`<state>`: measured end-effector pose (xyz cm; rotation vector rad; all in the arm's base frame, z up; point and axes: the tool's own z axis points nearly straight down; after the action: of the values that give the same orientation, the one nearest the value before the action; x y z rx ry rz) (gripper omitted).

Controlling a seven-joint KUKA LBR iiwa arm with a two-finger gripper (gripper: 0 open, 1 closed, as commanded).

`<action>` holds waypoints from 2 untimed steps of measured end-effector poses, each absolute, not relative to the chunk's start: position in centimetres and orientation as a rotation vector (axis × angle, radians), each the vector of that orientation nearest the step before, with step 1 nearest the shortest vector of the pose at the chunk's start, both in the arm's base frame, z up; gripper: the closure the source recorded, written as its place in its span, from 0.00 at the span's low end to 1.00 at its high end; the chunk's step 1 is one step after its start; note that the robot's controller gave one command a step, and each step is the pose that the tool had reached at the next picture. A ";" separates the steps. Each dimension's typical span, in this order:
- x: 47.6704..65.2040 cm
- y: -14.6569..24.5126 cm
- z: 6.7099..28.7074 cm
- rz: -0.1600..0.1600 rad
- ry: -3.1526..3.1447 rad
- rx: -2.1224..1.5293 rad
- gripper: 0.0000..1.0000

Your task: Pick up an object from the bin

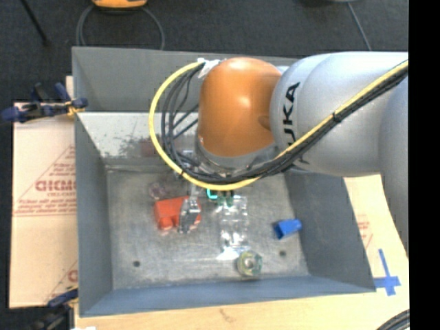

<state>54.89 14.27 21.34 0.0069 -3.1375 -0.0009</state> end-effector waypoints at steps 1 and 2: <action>59.0 10.6 7.3 -0.002 -3.128 0.360 0.00; 59.2 10.6 7.5 -0.004 -3.130 0.354 0.00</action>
Offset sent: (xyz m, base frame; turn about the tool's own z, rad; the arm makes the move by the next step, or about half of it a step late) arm 0.0381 -0.0362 -0.1434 -0.2260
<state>59.24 10.63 7.53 0.3538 -3.1296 -0.0044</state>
